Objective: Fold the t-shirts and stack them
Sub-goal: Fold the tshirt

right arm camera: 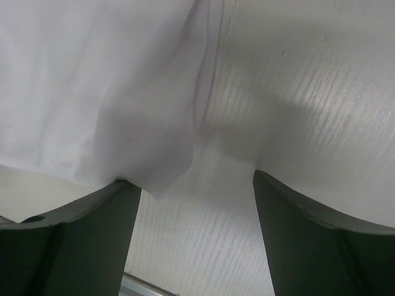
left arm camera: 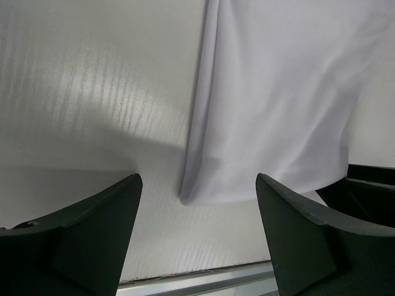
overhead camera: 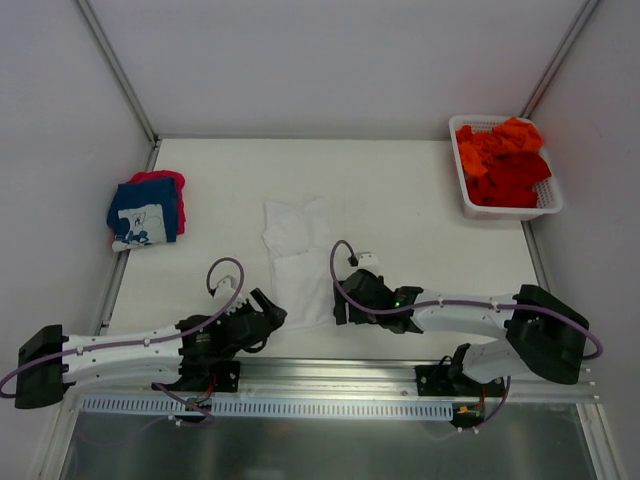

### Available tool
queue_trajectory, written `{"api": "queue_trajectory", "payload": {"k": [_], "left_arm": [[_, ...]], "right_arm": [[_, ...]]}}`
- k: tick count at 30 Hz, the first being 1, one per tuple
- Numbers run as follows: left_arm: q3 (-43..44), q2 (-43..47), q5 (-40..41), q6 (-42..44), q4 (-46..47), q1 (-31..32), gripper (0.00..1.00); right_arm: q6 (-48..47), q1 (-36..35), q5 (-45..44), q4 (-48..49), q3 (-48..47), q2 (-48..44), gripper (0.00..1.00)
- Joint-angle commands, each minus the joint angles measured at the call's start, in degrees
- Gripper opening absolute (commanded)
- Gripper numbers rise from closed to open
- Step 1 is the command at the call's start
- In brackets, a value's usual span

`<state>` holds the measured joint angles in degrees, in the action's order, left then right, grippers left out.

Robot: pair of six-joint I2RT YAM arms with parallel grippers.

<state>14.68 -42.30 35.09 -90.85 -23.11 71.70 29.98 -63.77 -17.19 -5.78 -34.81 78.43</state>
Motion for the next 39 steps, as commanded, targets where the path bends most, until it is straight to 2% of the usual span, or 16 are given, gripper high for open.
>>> {"api": "queue_trajectory", "payload": {"k": [1, 5, 18, 29, 39], "left_arm": [[-5.09, 2.65, -2.66, -0.91, -4.13, 0.63, 0.78], [-7.11, 7.14, -3.27, -1.35, -4.13, 0.63, 0.79], [-7.82, 9.78, -6.26, 1.46, 1.05, 0.63, 0.78], [-8.44, 7.15, -9.51, 4.27, 11.58, 0.63, 0.78], [-10.89, 7.67, -8.9, 3.4, 14.24, 0.63, 0.77]], "right_arm": [[2.89, 0.66, 3.57, 0.95, 3.78, -0.56, 0.77], [2.98, 1.01, 3.74, 0.77, 5.19, -3.54, 0.77], [2.63, 2.68, 3.13, -3.18, 8.79, -17.25, 0.79], [2.72, 3.39, 3.48, -3.18, 9.14, -16.65, 0.79], [2.81, 3.47, 3.48, -3.18, 9.14, -17.52, 0.79]]}}
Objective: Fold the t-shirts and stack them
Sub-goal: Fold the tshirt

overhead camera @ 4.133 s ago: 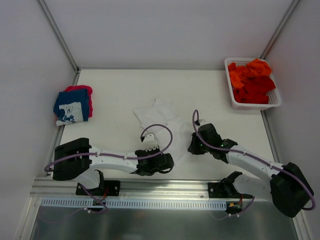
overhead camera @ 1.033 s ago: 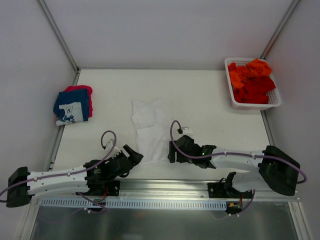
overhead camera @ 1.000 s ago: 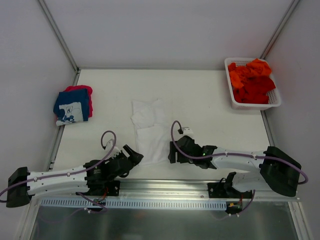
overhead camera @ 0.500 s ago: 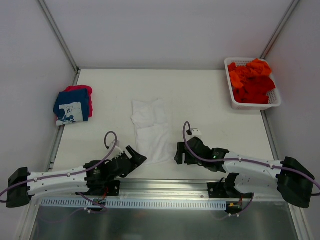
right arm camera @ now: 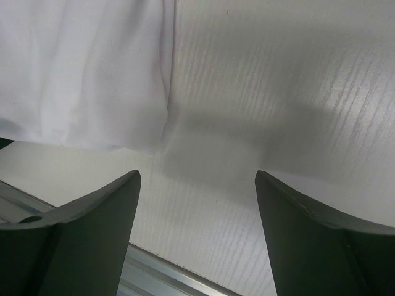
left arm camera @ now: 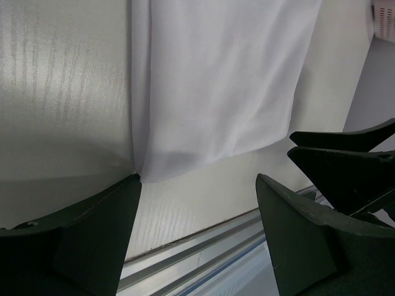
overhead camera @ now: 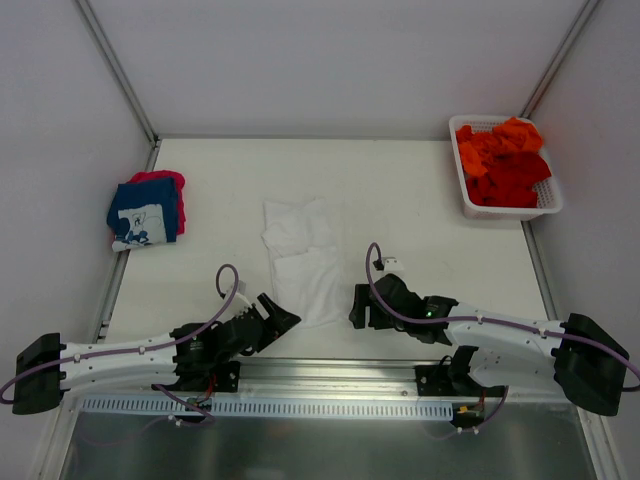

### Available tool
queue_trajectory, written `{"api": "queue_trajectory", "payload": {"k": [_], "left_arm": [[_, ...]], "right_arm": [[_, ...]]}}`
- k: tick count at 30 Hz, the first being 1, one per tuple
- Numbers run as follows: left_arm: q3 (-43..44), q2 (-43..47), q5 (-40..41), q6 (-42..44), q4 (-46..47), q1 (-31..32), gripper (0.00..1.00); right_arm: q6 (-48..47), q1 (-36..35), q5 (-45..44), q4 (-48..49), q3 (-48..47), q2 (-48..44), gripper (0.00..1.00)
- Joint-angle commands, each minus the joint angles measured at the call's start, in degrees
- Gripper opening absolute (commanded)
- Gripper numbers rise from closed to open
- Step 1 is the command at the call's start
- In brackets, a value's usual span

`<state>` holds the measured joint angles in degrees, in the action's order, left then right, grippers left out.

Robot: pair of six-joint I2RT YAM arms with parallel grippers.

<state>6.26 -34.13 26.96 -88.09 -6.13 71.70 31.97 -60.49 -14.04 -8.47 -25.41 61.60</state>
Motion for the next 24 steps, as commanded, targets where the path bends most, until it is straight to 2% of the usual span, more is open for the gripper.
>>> {"api": "queue_trajectory", "payload": {"k": [1, 13, 19, 24], "left_arm": [[-2.66, -0.41, -0.6, 0.47, -2.75, 0.63, 0.77], [-2.31, -3.04, 3.62, -0.59, -2.75, 0.63, 0.75], [-2.31, -5.24, 3.63, -2.08, -2.31, 0.72, 0.74], [-4.32, -2.97, 4.15, -2.96, -1.25, 0.81, 0.74]], "right_arm": [[0.82, 0.2, 0.25, -0.5, -0.17, -0.78, 0.79], [2.04, 0.37, 0.33, 0.82, 1.85, -1.32, 0.8], [3.89, 1.16, 4.99, 11.97, 4.4, 2.64, 0.8], [5.21, 1.16, 7.45, 20.5, 5.72, 6.77, 0.8]]}}
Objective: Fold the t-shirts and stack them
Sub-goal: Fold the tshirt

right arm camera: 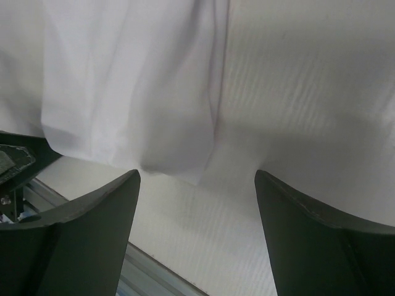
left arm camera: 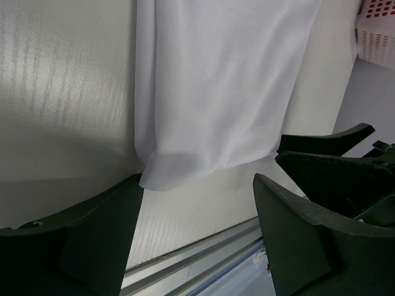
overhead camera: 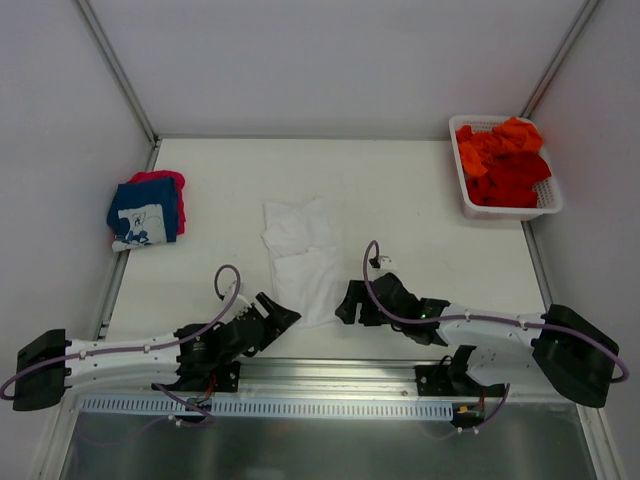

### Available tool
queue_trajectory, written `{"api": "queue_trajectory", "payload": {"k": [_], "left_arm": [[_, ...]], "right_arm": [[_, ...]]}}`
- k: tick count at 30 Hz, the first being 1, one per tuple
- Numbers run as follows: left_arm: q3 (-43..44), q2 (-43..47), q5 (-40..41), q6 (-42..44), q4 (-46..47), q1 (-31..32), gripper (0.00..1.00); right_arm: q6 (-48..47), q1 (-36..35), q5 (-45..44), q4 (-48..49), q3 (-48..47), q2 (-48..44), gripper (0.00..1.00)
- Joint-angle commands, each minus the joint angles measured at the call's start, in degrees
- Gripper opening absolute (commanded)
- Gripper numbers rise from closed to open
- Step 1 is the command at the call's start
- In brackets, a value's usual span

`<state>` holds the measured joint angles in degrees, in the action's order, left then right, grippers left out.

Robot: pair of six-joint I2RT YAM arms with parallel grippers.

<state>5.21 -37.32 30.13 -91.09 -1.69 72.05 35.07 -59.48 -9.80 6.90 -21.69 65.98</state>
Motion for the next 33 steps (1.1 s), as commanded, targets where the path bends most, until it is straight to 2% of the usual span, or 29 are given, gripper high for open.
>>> {"api": "queue_trajectory", "payload": {"k": [1, 5, 25, 28, 29, 30, 31, 33], "left_arm": [[-3.45, 0.67, 0.98, 0.03, -5.51, 0.46, 0.74], [-4.16, 1.9, 0.98, -0.14, -5.51, 0.55, 0.74], [-3.89, -4.69, 3.18, -1.46, 1.08, 0.46, 0.71], [-3.89, -5.39, 3.09, -1.63, 1.34, 0.55, 0.6], [-3.89, -5.48, 2.92, -1.72, 1.43, 0.55, 0.46], [-3.89, -5.48, 2.83, -1.72, 1.43, 0.55, 0.39], [-3.89, -5.57, 2.83, -1.72, 1.43, 0.55, 0.34], [-3.72, -5.92, 2.57, -1.72, 1.43, 0.46, 0.25]], "right_arm": [[2.2, 0.24, 3.65, 5.67, 1.92, 2.84, 0.8], [2.02, 0.07, 4.44, 6.02, 0.51, 4.77, 0.8], [5.45, 0.07, 8.57, 15.07, 0.78, 11.28, 0.8], [5.54, 0.07, 8.48, 14.82, 0.69, 11.28, 0.78], [5.45, -0.02, 8.31, 14.12, 0.51, 11.11, 0.77], [5.19, -0.02, 7.87, 12.98, 0.08, 10.76, 0.75], [4.66, -0.11, 7.09, 10.44, -0.36, 10.58, 0.65], [3.87, -0.28, 6.03, 8.23, -1.33, 10.05, 0.58]]}}
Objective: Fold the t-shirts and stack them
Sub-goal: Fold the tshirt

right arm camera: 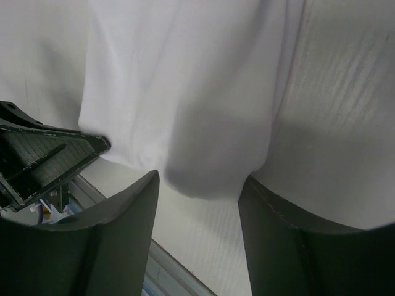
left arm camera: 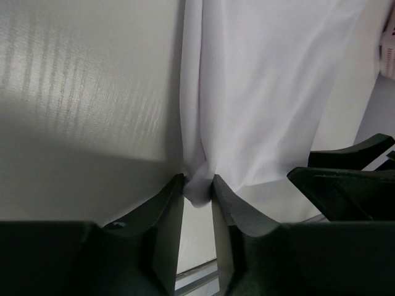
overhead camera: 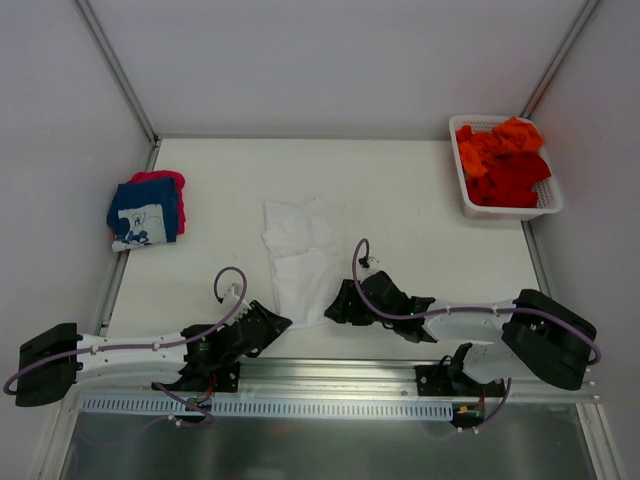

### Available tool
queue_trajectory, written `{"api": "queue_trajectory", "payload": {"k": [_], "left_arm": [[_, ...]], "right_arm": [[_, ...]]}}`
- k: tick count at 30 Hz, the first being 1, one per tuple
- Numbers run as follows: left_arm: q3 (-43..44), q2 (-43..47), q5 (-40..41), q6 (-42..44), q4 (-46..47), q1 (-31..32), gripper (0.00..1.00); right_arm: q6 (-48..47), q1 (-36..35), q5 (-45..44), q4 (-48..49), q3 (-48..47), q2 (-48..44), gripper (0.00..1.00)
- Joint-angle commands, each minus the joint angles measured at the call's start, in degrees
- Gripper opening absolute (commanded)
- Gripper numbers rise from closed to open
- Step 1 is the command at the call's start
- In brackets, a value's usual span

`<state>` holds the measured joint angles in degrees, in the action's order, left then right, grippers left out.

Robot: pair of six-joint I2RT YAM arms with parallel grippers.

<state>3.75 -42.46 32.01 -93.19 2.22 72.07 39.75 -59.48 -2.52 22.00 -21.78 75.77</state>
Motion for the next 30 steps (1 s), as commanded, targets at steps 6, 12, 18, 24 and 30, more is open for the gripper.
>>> {"api": "queue_trajectory", "payload": {"k": [6, 12, 18, 24, 30], "left_arm": [[-1.11, -2.89, 0.07, 0.81, -2.48, 0.52, 0.18], [0.47, -4.91, -0.11, 1.69, -2.48, 0.44, 0.17], [2.05, -7.28, -1.6, 1.61, -3.88, 0.52, 0.13], [5.83, -13.17, -4.67, 3.1, -6.09, 0.44, 0.0], [8.99, -17.83, -4.5, 4.5, -6.09, 0.79, 0.22]], "right_arm": [[-1.86, -0.9, -3.88, -12.67, -2.3, -2.72, 0.43], [-2.48, -1.16, -5.64, -16.02, -2.39, -5.01, 0.27], [-3.27, -1.07, -6.7, -17.6, -2.13, -6.16, 0.18], [-3.89, -1.16, -7.76, -19.27, -1.95, -7.12, 0.15], [-4.24, -1.16, -7.67, -19.98, -2.83, -6.51, 0.41]]}}
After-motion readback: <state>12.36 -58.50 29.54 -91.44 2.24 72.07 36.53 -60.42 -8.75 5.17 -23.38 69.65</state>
